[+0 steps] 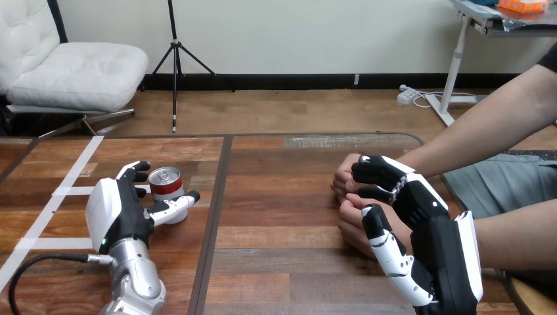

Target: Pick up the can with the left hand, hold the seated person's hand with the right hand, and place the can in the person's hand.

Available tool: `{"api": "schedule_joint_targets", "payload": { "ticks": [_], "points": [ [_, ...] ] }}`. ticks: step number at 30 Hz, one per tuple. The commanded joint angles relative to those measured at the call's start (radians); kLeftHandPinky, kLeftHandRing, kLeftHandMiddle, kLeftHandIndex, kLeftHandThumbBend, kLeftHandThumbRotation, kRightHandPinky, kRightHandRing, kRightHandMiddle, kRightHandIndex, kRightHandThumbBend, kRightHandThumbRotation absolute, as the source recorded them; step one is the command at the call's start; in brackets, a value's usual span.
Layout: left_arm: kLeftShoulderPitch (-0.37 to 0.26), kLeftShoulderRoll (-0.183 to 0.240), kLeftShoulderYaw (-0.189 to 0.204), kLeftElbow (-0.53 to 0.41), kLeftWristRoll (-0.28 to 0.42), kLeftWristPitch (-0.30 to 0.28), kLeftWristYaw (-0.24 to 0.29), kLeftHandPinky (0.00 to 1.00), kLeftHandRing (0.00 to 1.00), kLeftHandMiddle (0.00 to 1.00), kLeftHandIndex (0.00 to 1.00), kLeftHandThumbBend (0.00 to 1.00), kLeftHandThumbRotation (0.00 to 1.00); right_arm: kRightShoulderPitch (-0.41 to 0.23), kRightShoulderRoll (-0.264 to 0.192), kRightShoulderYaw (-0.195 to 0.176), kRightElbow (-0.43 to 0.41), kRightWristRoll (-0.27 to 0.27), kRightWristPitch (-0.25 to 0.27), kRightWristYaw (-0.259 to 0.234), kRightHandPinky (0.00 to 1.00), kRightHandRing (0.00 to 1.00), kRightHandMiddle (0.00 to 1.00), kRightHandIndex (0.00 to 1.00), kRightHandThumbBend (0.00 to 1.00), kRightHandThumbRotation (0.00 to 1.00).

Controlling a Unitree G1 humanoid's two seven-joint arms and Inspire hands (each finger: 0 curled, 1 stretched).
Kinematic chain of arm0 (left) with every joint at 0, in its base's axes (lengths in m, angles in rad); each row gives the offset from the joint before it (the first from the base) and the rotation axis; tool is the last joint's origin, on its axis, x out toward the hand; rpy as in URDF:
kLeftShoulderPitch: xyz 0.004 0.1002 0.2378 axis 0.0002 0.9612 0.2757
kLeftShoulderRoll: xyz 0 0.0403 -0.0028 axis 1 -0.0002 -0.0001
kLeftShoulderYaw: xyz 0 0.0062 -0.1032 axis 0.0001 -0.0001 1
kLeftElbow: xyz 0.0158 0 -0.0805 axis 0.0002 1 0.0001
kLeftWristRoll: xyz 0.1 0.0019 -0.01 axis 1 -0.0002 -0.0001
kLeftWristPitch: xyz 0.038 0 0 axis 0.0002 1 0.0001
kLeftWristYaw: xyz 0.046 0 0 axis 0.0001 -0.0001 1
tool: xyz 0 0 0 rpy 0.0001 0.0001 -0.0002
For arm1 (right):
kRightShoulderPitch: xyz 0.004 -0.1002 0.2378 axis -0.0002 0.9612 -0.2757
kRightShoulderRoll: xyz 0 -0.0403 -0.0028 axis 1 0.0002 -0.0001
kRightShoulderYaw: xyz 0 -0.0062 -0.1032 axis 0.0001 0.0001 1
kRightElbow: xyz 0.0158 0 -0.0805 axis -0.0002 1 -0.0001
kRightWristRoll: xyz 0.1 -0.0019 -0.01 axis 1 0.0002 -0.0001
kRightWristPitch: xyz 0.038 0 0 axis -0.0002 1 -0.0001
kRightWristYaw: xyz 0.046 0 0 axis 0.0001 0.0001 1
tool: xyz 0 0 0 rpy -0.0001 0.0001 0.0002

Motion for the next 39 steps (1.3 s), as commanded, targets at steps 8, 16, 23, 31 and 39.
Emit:
{"api": "schedule_joint_targets", "payload": {
  "ticks": [8, 16, 23, 31, 39],
  "points": [
    [-0.091, -0.005, -0.015, 0.002, 0.015, -0.005, 0.011, 0.63, 0.73, 0.79, 0.79, 0.89, 0.26, -0.032, 0.005, -0.001, -0.027, 0.003, -0.021, -0.005, 0.65, 0.73, 0.74, 0.74, 0.51, 0.58],
    [-0.094, -0.004, -0.017, 0.005, 0.017, 0.001, 0.006, 0.66, 0.76, 0.81, 0.80, 0.89, 0.26, -0.027, 0.005, -0.002, -0.028, 0.002, -0.026, -0.006, 0.65, 0.73, 0.74, 0.74, 0.50, 0.57],
    [-0.096, 0.001, -0.030, 0.007, 0.031, 0.009, 0.010, 0.67, 0.77, 0.82, 0.82, 0.89, 0.28, -0.021, 0.004, 0.000, -0.028, 0.003, -0.030, -0.004, 0.65, 0.73, 0.74, 0.74, 0.51, 0.57],
    [-0.099, 0.005, -0.038, 0.009, 0.036, 0.022, 0.004, 0.68, 0.78, 0.83, 0.83, 0.88, 0.31, -0.012, 0.005, 0.004, -0.030, 0.010, -0.031, -0.001, 0.66, 0.73, 0.74, 0.74, 0.52, 0.57],
    [-0.103, 0.009, -0.054, 0.013, 0.051, 0.038, 0.012, 0.68, 0.79, 0.84, 0.83, 0.88, 0.31, -0.004, 0.004, 0.003, -0.035, 0.002, -0.028, -0.003, 0.66, 0.73, 0.74, 0.74, 0.53, 0.57]
  ]
}}
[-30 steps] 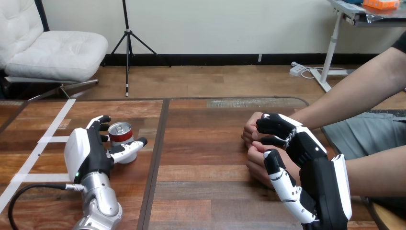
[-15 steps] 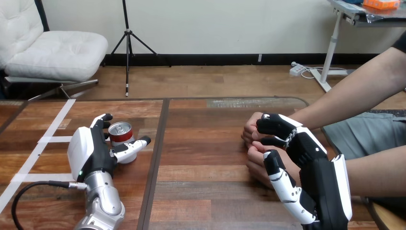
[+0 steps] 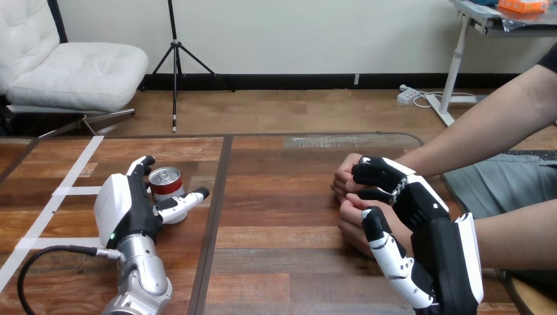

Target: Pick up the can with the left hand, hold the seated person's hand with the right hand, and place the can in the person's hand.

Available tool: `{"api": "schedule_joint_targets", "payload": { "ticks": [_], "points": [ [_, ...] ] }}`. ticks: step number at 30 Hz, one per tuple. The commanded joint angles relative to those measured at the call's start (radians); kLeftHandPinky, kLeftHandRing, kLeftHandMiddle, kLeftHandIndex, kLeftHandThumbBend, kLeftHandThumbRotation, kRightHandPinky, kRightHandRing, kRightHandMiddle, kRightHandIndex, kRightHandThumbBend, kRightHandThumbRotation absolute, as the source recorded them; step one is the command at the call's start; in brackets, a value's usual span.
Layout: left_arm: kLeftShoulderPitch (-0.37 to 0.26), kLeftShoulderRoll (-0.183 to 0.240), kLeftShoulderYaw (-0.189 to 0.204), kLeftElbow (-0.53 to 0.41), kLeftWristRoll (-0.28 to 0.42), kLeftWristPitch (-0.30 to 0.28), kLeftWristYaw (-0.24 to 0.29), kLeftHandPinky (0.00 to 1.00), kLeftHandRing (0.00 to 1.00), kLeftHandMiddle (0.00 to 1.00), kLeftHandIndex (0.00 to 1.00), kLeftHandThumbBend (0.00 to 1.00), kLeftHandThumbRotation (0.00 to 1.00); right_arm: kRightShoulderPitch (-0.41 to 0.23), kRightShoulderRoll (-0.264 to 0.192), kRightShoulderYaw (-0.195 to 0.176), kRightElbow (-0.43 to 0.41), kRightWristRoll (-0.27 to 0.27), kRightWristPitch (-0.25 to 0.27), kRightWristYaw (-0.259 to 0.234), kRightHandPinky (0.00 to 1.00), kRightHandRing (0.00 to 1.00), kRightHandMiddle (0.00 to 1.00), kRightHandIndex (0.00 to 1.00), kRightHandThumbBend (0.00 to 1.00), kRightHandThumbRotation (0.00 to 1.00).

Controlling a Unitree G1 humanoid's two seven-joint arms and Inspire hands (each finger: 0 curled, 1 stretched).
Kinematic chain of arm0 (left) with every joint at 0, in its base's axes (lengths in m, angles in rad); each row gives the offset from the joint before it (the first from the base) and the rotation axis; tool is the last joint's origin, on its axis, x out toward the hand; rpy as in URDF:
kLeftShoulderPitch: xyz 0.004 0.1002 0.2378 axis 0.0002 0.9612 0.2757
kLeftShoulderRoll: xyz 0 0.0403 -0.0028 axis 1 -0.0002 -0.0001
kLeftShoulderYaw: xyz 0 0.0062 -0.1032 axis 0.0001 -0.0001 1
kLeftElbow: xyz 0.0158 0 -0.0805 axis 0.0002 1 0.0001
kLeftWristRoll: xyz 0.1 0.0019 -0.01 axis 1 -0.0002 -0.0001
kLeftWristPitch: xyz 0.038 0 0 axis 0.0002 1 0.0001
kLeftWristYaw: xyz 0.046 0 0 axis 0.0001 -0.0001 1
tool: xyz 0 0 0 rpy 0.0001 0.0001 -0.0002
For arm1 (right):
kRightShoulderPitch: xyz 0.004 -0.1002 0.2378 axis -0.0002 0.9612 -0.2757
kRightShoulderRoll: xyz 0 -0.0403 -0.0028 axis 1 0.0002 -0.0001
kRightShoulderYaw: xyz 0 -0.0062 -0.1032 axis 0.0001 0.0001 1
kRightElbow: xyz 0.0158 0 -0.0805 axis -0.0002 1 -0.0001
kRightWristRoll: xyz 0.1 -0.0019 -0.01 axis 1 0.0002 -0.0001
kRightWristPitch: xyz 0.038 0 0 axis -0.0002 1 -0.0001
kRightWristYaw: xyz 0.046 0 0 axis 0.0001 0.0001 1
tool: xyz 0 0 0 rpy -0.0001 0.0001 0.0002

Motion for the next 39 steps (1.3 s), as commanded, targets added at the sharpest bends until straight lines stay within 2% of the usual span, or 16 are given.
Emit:
{"api": "schedule_joint_targets", "payload": {
  "ticks": [1, 21, 27, 39],
  "points": [
    [-0.084, 0.022, -0.019, 0.007, 0.024, 0.006, 0.013, 0.68, 0.78, 0.84, 0.83, 0.88, 0.31, -0.011, 0.005, 0.002, -0.035, 0.002, -0.021, -0.003, 0.67, 0.73, 0.74, 0.74, 0.53, 0.58],
    [-0.089, 0.021, -0.030, 0.013, 0.034, 0.015, 0.013, 0.65, 0.75, 0.80, 0.79, 0.89, 0.29, 0.001, 0.003, 0.004, -0.033, 0.003, -0.023, -0.002, 0.67, 0.73, 0.74, 0.74, 0.54, 0.60],
    [-0.087, 0.018, -0.027, 0.011, 0.030, -0.003, 0.025, 0.62, 0.72, 0.76, 0.74, 0.87, 0.23, 0.000, 0.004, 0.001, -0.028, -0.002, -0.028, -0.006, 0.67, 0.73, 0.74, 0.74, 0.54, 0.59],
    [-0.085, 0.009, -0.014, 0.012, 0.016, -0.040, 0.045, 0.56, 0.64, 0.66, 0.65, 0.81, 0.04, 0.000, 0.008, 0.004, -0.031, 0.003, -0.024, -0.006, 0.66, 0.72, 0.73, 0.74, 0.55, 0.58]
  ]
}}
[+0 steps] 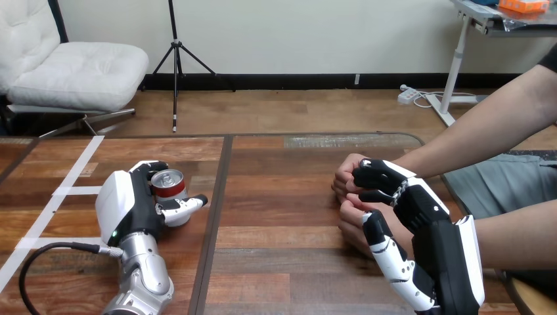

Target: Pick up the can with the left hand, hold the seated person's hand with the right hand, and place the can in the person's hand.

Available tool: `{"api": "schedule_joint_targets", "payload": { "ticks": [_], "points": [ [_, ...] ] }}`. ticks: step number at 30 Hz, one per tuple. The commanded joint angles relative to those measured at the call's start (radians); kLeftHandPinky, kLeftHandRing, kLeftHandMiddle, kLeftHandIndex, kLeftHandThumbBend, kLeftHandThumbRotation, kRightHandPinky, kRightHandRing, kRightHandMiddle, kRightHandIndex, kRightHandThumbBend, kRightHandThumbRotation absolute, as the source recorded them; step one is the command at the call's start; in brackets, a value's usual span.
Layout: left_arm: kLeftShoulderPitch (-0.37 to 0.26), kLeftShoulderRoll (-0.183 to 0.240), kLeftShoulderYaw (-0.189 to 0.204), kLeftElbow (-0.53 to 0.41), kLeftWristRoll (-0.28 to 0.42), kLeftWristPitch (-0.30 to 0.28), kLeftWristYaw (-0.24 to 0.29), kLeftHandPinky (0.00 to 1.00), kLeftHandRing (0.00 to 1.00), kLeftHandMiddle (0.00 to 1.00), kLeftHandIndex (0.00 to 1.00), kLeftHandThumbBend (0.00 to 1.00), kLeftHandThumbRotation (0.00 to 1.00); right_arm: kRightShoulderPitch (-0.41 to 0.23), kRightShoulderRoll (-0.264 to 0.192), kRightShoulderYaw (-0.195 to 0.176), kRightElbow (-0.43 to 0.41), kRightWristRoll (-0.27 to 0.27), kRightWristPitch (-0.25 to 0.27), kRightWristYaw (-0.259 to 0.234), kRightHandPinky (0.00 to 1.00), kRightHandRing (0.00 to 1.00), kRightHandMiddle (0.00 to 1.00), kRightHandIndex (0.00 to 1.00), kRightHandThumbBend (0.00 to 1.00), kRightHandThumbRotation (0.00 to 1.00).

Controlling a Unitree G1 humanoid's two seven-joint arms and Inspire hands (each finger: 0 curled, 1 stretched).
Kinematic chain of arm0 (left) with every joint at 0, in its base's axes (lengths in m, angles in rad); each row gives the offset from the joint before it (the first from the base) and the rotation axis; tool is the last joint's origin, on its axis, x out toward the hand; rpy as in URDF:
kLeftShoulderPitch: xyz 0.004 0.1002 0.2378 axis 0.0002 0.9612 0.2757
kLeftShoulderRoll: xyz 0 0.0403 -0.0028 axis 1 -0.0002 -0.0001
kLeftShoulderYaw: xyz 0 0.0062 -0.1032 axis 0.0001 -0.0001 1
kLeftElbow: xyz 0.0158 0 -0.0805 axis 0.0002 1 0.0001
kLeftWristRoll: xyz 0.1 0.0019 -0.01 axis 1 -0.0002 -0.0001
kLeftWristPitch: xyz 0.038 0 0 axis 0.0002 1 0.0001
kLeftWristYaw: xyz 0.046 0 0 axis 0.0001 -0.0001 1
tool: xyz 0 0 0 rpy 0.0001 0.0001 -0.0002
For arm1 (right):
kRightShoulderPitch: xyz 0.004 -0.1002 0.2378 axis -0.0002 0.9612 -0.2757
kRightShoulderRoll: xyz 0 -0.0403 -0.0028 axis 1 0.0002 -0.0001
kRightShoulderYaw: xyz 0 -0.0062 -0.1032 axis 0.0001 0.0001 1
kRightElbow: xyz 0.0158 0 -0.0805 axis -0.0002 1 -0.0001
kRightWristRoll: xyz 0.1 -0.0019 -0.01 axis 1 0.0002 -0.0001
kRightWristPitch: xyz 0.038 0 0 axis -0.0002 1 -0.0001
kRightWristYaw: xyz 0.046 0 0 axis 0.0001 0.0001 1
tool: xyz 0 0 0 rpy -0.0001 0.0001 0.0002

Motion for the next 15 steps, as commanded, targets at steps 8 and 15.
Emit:
{"api": "schedule_joint_targets", "payload": {
  "ticks": [8, 15],
  "points": [
    [-0.075, 0.004, 0.016, 0.007, -0.007, -0.066, 0.031, 0.51, 0.58, 0.60, 0.61, 0.77, 0.01, -0.008, 0.009, 0.002, -0.034, 0.000, -0.023, -0.006, 0.66, 0.73, 0.73, 0.74, 0.54, 0.59],
    [-0.075, -0.005, 0.031, 0.009, -0.023, -0.073, 0.041, 0.45, 0.51, 0.55, 0.56, 0.74, 0.00, -0.004, 0.010, 0.001, -0.040, 0.001, -0.017, -0.007, 0.66, 0.72, 0.73, 0.74, 0.54, 0.59]
  ]
}}
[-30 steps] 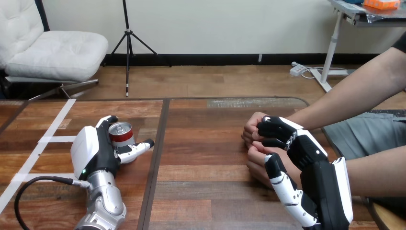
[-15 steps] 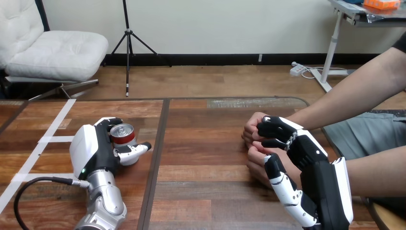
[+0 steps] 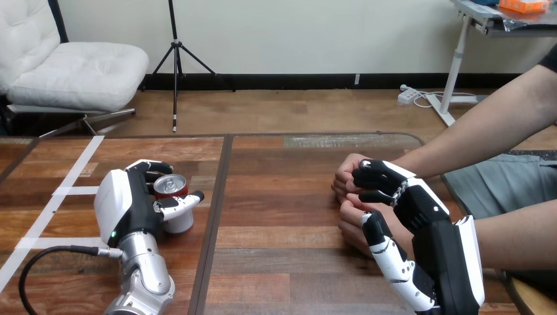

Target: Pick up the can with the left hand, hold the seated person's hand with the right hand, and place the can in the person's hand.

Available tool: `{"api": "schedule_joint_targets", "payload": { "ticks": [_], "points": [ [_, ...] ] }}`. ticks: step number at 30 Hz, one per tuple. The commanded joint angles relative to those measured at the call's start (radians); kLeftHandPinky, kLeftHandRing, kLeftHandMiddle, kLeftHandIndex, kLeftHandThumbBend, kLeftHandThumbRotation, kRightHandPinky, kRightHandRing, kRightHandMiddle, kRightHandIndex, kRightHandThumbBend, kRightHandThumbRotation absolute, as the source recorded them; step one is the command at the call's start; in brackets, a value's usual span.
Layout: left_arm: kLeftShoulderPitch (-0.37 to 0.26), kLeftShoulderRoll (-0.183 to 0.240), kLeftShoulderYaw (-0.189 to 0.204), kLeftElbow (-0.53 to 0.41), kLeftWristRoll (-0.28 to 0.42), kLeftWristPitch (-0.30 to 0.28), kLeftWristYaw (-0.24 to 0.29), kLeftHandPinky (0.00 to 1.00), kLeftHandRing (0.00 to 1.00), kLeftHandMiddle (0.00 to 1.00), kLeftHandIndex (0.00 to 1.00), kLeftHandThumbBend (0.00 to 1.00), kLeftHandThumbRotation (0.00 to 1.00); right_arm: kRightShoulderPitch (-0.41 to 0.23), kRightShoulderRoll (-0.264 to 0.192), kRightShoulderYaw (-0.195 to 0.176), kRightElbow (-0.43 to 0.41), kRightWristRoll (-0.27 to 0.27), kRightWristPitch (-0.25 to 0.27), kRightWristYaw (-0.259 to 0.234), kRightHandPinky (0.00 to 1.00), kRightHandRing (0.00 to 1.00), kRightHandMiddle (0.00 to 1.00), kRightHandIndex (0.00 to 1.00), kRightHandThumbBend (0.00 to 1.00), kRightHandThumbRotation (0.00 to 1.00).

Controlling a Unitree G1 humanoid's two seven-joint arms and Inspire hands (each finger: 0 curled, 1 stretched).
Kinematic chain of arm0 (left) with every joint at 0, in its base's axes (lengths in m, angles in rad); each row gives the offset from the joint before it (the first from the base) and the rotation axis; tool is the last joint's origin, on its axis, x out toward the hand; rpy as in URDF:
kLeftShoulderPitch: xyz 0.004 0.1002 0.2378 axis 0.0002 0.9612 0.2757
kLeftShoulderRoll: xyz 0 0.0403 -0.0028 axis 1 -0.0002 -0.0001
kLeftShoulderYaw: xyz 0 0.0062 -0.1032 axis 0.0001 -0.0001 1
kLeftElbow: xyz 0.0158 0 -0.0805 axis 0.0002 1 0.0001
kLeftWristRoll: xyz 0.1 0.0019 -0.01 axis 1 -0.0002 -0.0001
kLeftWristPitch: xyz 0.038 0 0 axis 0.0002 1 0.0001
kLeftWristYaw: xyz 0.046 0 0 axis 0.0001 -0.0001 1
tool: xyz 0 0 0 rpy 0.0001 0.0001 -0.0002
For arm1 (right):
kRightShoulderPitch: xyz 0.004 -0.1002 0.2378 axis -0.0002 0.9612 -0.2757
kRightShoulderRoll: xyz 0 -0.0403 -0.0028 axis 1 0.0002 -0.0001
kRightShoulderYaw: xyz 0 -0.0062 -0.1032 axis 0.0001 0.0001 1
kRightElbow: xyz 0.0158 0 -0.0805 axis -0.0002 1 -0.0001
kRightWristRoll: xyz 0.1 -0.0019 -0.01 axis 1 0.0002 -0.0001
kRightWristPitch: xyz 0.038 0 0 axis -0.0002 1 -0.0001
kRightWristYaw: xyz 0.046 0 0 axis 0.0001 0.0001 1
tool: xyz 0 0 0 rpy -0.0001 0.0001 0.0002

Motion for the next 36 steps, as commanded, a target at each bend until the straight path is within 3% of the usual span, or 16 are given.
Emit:
{"api": "schedule_joint_targets", "payload": {
  "ticks": [1, 12, 36],
  "points": [
    [-0.075, 0.001, 0.014, 0.000, -0.011, -0.027, 0.018, 0.44, 0.49, 0.54, 0.56, 0.73, 0.00, -0.005, 0.011, 0.001, -0.041, 0.003, -0.016, -0.007, 0.66, 0.72, 0.73, 0.74, 0.54, 0.59],
    [-0.072, 0.002, 0.003, 0.000, -0.006, -0.027, 0.028, 0.40, 0.44, 0.49, 0.50, 0.69, 0.00, -0.003, 0.010, 0.002, -0.041, 0.005, -0.015, -0.006, 0.66, 0.72, 0.73, 0.74, 0.54, 0.59],
    [-0.058, 0.004, -0.001, -0.002, -0.005, -0.053, 0.032, 0.46, 0.46, 0.49, 0.50, 0.68, 0.00, -0.007, 0.009, 0.006, -0.041, 0.010, -0.016, -0.003, 0.66, 0.73, 0.73, 0.74, 0.56, 0.59]
  ]
}}
